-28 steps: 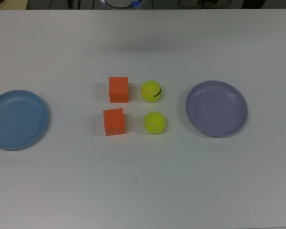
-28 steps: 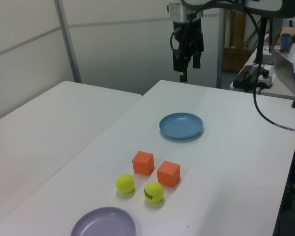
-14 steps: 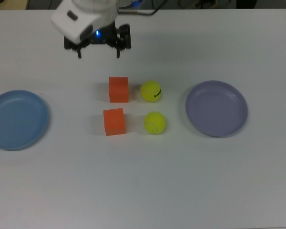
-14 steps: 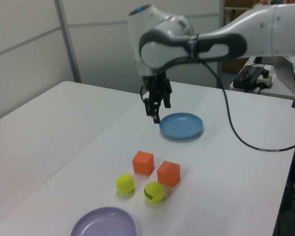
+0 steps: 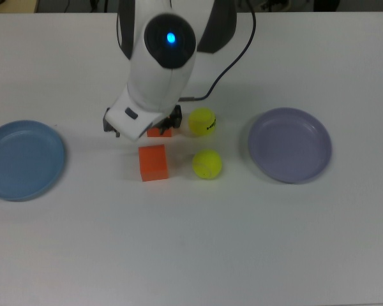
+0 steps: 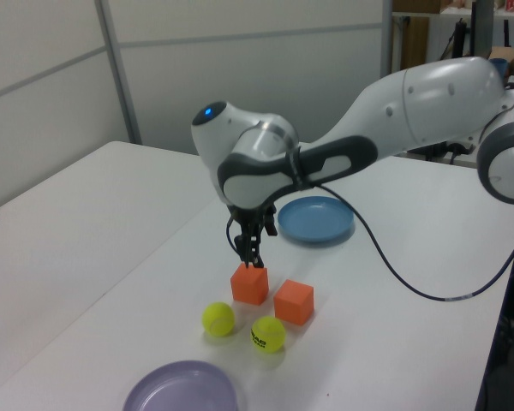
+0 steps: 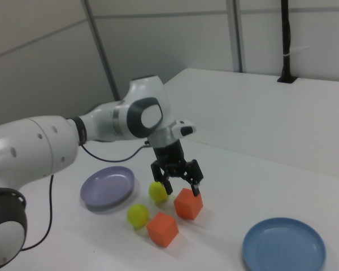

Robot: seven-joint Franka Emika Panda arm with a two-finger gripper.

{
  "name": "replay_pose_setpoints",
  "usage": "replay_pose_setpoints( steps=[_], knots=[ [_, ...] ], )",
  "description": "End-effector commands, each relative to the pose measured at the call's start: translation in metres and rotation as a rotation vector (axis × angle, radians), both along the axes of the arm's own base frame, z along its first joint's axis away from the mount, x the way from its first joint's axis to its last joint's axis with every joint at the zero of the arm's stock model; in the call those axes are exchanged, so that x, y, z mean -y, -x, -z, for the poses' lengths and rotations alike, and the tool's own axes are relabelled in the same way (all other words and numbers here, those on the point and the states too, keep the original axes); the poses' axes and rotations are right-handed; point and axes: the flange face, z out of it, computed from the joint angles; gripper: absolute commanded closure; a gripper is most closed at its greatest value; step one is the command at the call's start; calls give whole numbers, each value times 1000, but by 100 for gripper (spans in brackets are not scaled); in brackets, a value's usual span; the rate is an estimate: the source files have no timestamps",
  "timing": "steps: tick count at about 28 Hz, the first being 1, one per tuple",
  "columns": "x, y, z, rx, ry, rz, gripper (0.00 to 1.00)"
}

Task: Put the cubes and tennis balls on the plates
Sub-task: 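Lower the gripper and grasp the orange cube nearest the balls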

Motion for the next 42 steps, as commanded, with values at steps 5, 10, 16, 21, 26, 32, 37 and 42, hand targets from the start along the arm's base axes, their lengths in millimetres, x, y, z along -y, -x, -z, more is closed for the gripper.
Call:
replay_pose_setpoints(
  steps=[5,10,16,21,26,32,37,42],
  knots=[
    [-14,-9,44,63,58,1,0],
    [-25,-10,65,63,72,-19,0],
    [-39,-9,79,71,78,-37,0],
    [-39,-11,64,95,77,-25,0],
    [-33,-13,20,141,58,-40,0],
    [-23,-14,16,138,50,-47,0],
    [-25,-14,23,131,51,-52,0],
    [-27,-16,35,132,50,-64,0]
  ],
)
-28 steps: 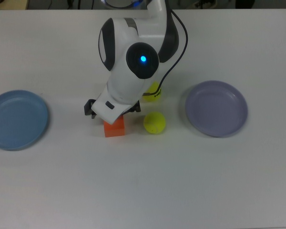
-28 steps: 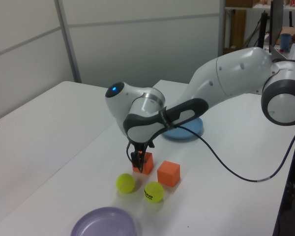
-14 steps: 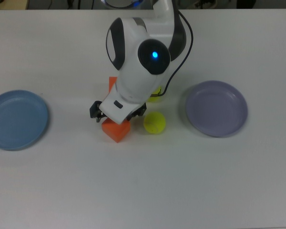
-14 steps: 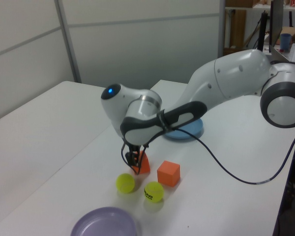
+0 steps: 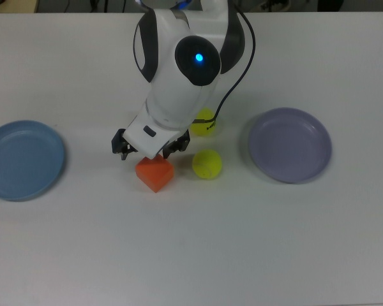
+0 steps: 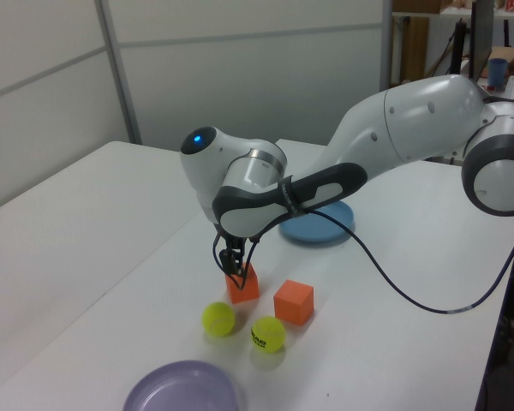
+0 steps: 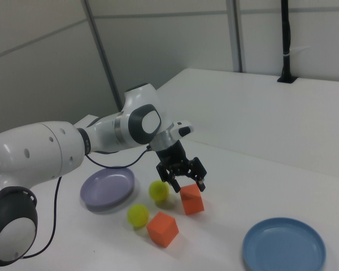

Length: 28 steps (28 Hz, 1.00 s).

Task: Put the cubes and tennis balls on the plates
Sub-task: 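Lower the gripper and grasp the orange cube nearest the balls, then carry the orange cube to the blue plate and release it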

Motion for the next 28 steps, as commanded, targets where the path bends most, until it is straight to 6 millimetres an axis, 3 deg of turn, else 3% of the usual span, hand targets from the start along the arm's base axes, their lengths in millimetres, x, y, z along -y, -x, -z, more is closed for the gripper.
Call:
replay_pose_setpoints(
  steps=[1,7,20,22,23,25,26,28],
  knots=[
    [-1,0,8,11,-8,-37,0],
    [-11,2,13,11,-13,-54,0],
    [-18,-6,58,43,6,-117,0],
    [-16,-7,63,40,22,-129,21],
    [-17,-7,63,41,25,-131,39],
    [-16,-7,63,41,21,-129,86],
    [-17,-8,62,42,18,-123,100],
    [-19,-8,60,47,17,-122,100]
  ],
)
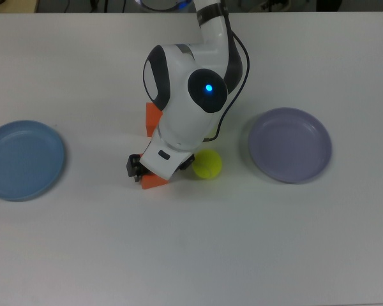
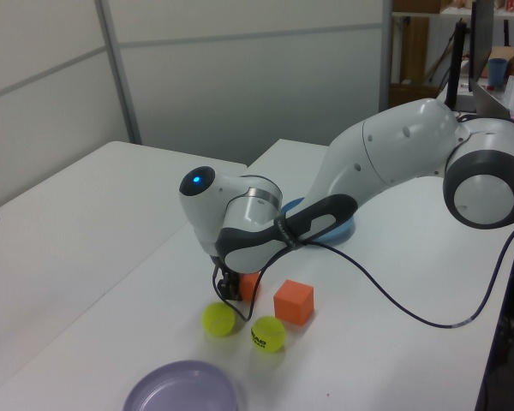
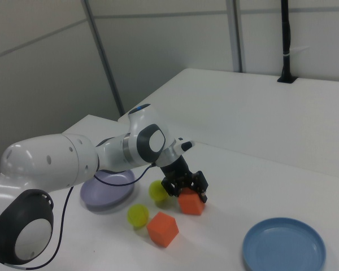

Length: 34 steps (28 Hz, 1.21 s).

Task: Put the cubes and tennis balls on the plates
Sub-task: 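Carry the orange cube to the blue plate and release it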

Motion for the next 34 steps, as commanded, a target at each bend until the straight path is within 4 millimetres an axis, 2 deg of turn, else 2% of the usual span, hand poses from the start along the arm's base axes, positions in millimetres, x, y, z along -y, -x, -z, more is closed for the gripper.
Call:
replay_pose_setpoints(
  steps=[1,3,6,7,10,11,12,15,18,20,24,25,26,27,28,34],
  knots=[
    [-2,0,-7,23,-2,-16,100],
    [-2,-1,-11,29,-8,-9,100],
    [5,-4,-46,86,-24,43,100],
    [16,-5,-67,109,-36,72,100],
    [65,-15,-81,129,-45,152,100],
    [79,-18,-81,132,-44,171,100],
    [104,-21,-80,133,-34,199,100],
    [145,-25,-81,136,-23,248,100],
    [199,-25,-76,126,-14,307,100],
    [218,-25,-65,108,-10,320,100],
    [248,-25,-32,64,-3,352,99],
    [251,-26,-26,61,-4,354,93],
    [252,-27,-23,68,-8,353,81],
    [252,-29,-24,82,-15,349,62],
    [251,-32,-27,118,-33,347,1],
    [249,-35,-35,155,-57,351,0]
  ],
)
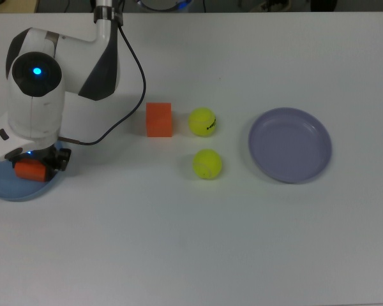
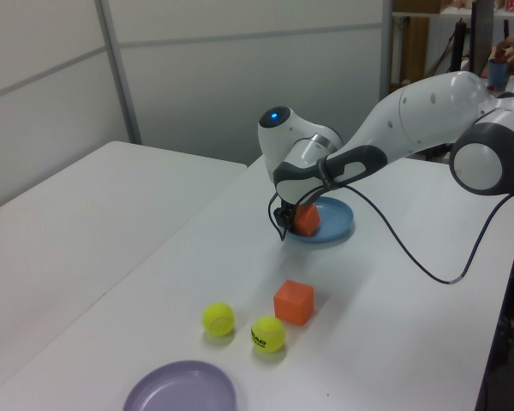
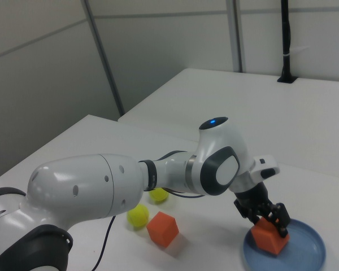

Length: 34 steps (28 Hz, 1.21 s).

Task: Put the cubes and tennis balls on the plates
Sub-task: 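Carry the orange cube to the blue plate and release it, then move to the second orange cube and grasp it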

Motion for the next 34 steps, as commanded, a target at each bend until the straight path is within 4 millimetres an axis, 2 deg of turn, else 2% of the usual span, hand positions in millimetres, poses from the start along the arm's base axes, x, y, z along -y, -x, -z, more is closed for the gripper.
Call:
replay_pose_setpoints(
  steps=[1,4,5,8,9,14,15,16,22,29,34],
  knots=[
    [-6,1,-17,34,-22,5,0],
    [-11,1,-28,46,-23,-3,0],
    [-12,2,-42,62,-22,-8,0],
    [-22,7,-64,59,-18,-12,0],
    [-32,12,-74,25,-16,-19,0],
    [-82,29,-95,-70,-11,-58,0],
    [-101,38,-100,-117,-2,-69,0],
    [-112,43,-103,-142,4,-75,0],
    [-176,77,-96,-339,33,-119,0],
    [-215,103,-81,-481,49,-158,0],
    [-228,112,-52,-533,46,-181,0]
  ],
)
